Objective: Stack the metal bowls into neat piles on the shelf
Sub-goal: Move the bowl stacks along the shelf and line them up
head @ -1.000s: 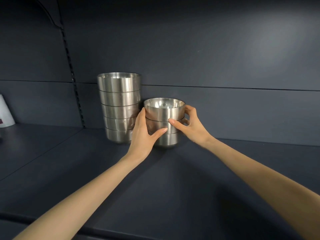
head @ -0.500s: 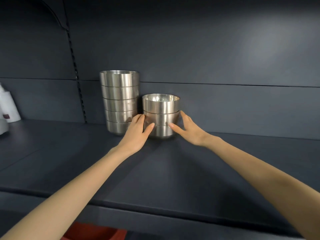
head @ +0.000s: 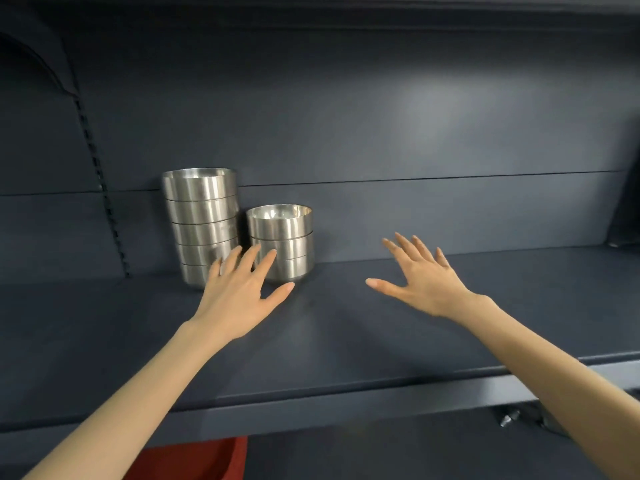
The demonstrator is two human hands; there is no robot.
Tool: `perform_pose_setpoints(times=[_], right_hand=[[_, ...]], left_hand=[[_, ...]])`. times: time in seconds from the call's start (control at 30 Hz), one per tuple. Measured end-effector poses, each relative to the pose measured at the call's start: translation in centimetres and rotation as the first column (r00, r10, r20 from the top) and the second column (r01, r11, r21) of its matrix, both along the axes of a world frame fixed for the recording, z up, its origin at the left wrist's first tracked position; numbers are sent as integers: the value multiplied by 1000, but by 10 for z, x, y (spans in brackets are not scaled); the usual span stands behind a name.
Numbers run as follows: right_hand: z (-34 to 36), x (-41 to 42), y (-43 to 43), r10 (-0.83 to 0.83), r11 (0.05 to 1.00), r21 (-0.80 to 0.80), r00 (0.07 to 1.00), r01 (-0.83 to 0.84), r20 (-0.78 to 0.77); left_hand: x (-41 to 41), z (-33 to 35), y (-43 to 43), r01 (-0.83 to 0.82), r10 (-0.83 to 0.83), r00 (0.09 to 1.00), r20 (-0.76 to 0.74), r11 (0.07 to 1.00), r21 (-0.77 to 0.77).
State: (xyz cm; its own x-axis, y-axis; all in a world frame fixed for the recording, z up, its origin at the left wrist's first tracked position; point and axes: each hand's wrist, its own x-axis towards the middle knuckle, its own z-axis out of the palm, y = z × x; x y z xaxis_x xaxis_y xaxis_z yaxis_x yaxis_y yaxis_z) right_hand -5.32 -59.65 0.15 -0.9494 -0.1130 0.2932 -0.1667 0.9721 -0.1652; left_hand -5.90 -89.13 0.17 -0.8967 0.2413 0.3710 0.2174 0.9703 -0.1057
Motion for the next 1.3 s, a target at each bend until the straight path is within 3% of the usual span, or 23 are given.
perform_pose_setpoints(times=[0.13, 0.3, 0.43, 0.53, 0.73, 1.03, 1.3], right_hand=[[0, 35, 29, -113, 993, -19, 993, 113, 33], [7, 63, 66, -224, 974, -43, 970, 221, -95], [12, 73, 95, -282, 959, -38, 958, 280, -48], [13, 82, 120, -298, 954, -30, 955, 297, -8], [12, 104, 182, -314, 949, -28, 942, 313, -121], [14, 139, 322, -367, 930, 8, 930, 367, 9], [14, 168, 418, -410, 912, 3, 912, 410, -29]], left_hand=[[8, 4, 15, 38, -39, 999, 26, 998, 44], [16, 6, 35, 80, -80, 997, 1, 996, 49], [20, 11, 53, 94, -92, 995, -25, 994, 61], [25, 16, 76, 88, -87, 996, -27, 995, 46], [29, 21, 140, 84, -83, 996, -15, 994, 69], [53, 25, 273, 109, -107, 994, -22, 984, 139], [66, 24, 363, 139, -141, 990, 0, 975, 173]])
